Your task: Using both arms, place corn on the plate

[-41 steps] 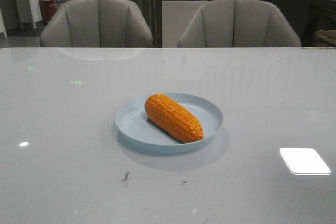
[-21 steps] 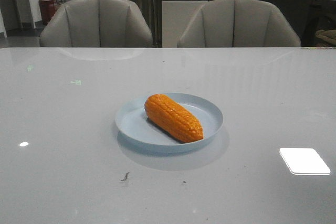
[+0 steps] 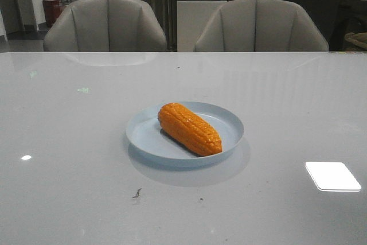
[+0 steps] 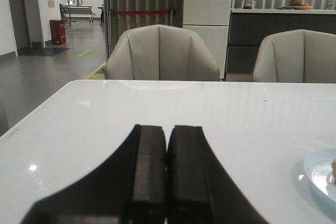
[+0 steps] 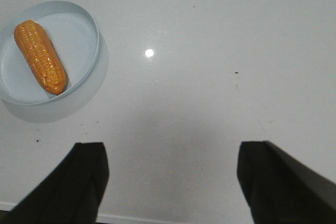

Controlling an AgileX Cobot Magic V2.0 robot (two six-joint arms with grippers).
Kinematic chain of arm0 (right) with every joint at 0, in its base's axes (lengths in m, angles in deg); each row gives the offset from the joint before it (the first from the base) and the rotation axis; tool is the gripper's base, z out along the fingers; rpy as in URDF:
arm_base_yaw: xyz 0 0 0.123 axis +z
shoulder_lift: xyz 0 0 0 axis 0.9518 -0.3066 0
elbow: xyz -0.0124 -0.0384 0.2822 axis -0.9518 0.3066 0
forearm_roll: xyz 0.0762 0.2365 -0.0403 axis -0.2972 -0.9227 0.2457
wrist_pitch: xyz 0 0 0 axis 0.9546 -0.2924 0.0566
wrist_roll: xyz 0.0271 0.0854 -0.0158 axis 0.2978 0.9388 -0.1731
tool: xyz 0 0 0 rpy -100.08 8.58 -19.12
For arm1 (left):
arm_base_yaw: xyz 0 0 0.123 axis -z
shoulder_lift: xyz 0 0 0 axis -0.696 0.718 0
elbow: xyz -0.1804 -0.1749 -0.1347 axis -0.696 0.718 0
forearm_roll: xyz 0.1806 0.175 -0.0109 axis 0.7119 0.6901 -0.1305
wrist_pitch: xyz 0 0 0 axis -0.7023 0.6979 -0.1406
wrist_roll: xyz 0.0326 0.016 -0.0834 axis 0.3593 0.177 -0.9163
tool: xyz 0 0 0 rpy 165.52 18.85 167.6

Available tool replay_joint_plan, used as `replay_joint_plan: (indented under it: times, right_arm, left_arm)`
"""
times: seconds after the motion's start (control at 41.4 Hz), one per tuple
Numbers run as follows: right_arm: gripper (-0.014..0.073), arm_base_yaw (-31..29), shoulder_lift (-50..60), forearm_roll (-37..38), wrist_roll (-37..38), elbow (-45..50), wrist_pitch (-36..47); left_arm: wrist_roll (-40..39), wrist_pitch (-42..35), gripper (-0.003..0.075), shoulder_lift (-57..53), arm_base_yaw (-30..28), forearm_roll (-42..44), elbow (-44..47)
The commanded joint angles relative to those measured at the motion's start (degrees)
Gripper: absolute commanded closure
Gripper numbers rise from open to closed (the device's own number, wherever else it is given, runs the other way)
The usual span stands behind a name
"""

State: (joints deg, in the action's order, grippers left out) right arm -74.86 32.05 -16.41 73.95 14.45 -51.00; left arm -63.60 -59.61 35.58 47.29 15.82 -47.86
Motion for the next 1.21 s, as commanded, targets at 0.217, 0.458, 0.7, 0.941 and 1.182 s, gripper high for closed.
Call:
replay_joint_plan:
  times: [0.217,0.458,0.7,0.941,1.182]
  right_arm:
    - [-0.0018,-0.3,0.3,-0.9,-0.6,-1.4,3.5]
    - [-0.0018,-0.3,0.3,0.1,-0.6,-1.4,4.1]
    - [0.004,-0.3,3.3,1.4,-0.6,0.9,8.9]
    - [0.0419,-0.3,12.7,2.0,-0.6,11.7,23.9]
    - [0.0538,-0.3,25.3,9.0,-0.6,22.2,31.2]
  left_arm:
    - [-0.7,-4.5,0.0627,-1.2,0.2,-0.3,2.1]
    - [-0.7,-4.5,0.0627,-1.2,0.2,-0.3,2.1]
    - [-0.7,-4.5,0.0627,-1.2,0.2,-0.3,2.1]
    - [-0.7,-4.5,0.0627,-1.2,0.2,-0.3,2.1]
    - [-0.7,-4.5,0.0627,-1.2,0.2,-0.3,2.1]
